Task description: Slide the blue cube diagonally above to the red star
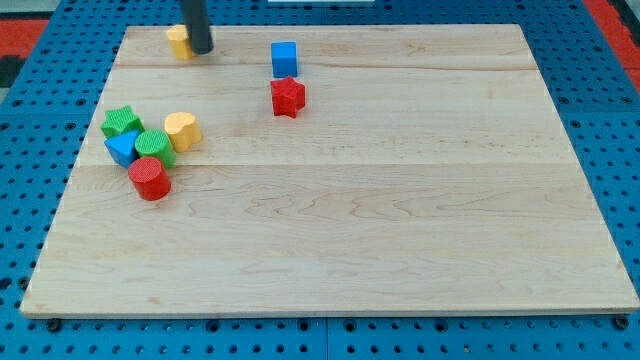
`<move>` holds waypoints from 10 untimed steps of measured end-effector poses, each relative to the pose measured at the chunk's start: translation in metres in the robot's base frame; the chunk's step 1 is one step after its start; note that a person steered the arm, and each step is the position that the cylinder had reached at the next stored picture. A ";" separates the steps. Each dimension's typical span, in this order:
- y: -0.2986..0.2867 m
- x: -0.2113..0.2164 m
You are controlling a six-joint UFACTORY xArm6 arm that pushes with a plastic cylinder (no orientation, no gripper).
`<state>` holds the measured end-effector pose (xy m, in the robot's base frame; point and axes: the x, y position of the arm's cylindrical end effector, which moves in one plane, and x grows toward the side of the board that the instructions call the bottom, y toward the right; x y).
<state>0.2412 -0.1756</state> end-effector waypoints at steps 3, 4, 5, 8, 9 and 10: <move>0.028 0.032; 0.037 0.021; 0.060 0.000; 0.143 0.071; 0.148 0.086; 0.138 0.052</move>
